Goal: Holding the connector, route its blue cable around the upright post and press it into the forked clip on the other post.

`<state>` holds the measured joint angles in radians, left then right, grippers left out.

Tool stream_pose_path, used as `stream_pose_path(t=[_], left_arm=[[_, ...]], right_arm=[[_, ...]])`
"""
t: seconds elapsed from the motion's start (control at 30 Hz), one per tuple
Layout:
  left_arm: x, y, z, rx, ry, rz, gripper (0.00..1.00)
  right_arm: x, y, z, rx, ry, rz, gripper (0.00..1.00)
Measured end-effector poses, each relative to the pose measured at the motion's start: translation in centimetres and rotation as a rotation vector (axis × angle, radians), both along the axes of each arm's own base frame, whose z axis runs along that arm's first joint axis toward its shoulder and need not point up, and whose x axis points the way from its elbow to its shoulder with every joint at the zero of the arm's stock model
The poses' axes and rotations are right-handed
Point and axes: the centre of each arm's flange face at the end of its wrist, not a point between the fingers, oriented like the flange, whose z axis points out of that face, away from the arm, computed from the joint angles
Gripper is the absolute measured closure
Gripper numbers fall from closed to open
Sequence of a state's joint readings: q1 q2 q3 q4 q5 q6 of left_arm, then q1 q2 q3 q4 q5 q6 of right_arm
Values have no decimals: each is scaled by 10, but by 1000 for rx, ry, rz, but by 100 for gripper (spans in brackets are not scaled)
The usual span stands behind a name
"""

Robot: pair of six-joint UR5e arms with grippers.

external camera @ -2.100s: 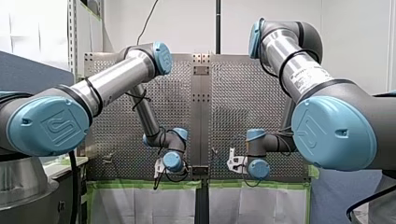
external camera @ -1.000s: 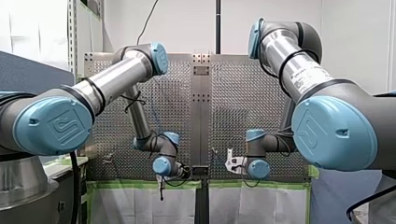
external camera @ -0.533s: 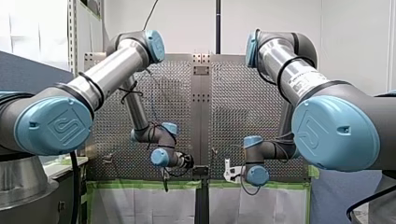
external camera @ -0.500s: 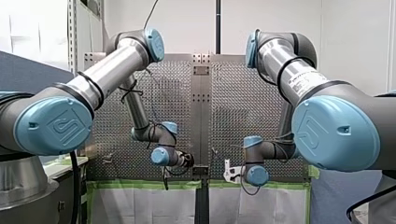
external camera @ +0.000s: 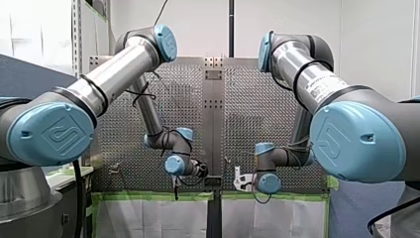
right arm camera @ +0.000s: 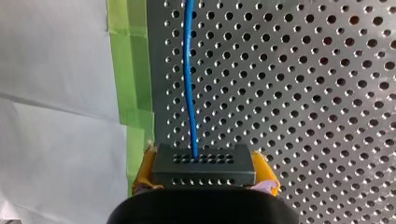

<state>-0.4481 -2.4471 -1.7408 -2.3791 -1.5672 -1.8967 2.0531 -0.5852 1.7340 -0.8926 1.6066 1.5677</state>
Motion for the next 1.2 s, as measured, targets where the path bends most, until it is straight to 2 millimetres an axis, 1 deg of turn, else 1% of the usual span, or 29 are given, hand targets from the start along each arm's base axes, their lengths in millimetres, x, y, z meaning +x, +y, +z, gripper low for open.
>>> stream_pose_path(t=[0.13,0.37,0.67,0.83,1.0,1.2], left_arm=[[-11,-8,-1,47,-2,-4,0],[-31,-34,1,112,-62,-22,0],[-54,-63,5,160,-150,-34,0],[-58,-63,5,182,-149,-4,0],[-58,-57,4,205,-140,48,0],[-56,-50,3,230,-134,103,0]], right_arm=[[5,1,1,-4,-1,10,100],[14,6,2,-9,0,35,100],[18,9,2,-17,17,50,100],[18,7,3,-18,14,47,100],[13,2,3,-16,9,35,100],[13,-1,4,-18,-2,50,100]])
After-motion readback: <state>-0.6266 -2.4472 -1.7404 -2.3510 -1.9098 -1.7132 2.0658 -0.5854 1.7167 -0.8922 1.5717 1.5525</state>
